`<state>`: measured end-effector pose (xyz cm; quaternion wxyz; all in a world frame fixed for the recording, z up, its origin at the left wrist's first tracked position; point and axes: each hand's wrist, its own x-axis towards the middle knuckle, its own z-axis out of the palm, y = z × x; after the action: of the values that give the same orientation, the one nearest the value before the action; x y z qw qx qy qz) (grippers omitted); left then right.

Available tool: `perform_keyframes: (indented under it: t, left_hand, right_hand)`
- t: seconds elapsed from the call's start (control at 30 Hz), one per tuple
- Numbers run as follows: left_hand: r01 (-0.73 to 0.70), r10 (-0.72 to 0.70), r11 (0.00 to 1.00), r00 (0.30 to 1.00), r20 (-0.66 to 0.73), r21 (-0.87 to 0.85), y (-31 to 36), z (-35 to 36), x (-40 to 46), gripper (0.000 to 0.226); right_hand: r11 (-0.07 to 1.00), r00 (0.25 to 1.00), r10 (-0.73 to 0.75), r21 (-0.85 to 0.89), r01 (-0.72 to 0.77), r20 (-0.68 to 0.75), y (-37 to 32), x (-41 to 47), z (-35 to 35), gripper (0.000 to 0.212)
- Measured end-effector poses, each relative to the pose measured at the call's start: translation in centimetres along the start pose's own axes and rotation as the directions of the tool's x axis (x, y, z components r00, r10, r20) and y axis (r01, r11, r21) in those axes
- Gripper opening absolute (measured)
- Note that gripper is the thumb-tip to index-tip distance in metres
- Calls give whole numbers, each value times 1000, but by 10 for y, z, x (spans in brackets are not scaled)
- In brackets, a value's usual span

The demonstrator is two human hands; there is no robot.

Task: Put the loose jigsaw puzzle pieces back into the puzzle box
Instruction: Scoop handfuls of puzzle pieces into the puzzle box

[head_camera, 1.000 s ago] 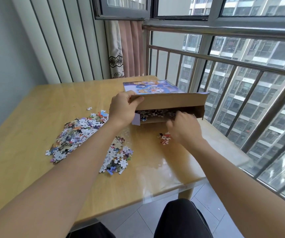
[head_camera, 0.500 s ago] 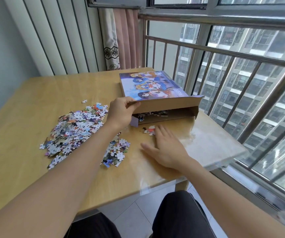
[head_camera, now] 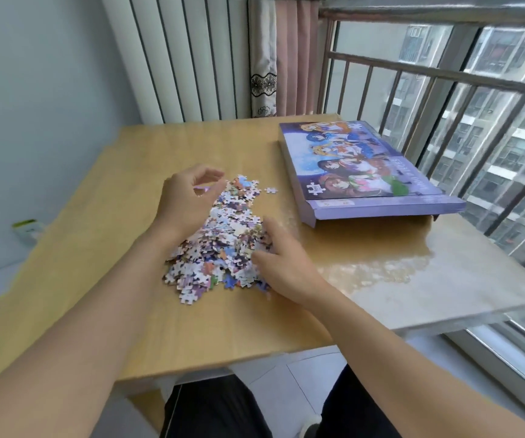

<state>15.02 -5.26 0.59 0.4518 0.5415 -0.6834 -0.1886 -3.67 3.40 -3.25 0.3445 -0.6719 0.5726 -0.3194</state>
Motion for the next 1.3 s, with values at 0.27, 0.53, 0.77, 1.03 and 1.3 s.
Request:
perform_keyframes:
  t: [0.27, 0.53, 0.77, 1.03, 1.3]
  left_hand:
    - [282, -291, 939, 957, 16, 196, -69, -30, -16, 73]
    - [215, -279, 936, 937, 213, 280, -86, -19, -13, 74]
    - [249, -246, 968, 961, 125, -14, -89, -16, 0, 35]
    - [269, -269, 963, 963, 19, 25, -92, -19, 2, 43]
    - [272, -290, 955, 942, 168, 122, -88, -16, -3, 62]
  right_hand:
    - [998, 983, -59, -6, 58, -176, -19, 84, -5, 64]
    - [920, 984, 167, -368, -133, 62, -24, 191, 7, 82]
    - [920, 999, -48, -388, 47, 7, -45, 227, 20, 39]
    - [851, 949, 26, -506, 145, 316, -50, 240, 28, 58]
    - [856, 914, -79, -443, 267, 398, -59, 177, 19, 50]
